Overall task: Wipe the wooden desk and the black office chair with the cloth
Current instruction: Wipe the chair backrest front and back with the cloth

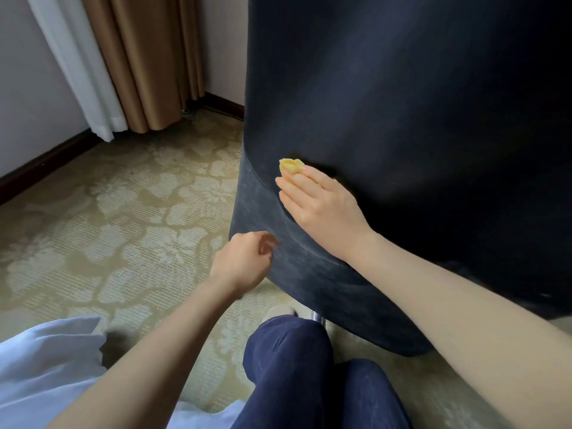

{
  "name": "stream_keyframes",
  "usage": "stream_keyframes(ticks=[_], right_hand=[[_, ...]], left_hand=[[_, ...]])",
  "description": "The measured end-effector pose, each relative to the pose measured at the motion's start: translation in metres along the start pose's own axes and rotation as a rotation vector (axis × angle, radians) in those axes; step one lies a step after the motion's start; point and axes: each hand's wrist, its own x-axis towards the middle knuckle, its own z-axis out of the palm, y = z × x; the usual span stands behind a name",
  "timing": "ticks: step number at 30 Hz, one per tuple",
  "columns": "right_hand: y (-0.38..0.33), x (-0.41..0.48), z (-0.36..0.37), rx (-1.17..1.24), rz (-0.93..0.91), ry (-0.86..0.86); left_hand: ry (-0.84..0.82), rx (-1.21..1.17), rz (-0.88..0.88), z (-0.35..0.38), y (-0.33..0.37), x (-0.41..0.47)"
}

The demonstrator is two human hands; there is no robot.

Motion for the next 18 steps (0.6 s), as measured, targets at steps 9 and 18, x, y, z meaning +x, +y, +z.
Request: stream_keyframes(ticks=[9,18], right_hand=[[-0.028,-0.05,0.016,-0.036,-0.184,-0.266],[-0.004,-0.129,-0.022,-0.019,-0.248,-0.359]], left_hand=[[0.056,0.009,-0.032,0.0,0.003,0.009],[0.132,0.04,0.116,0.004,0.045,-0.005]])
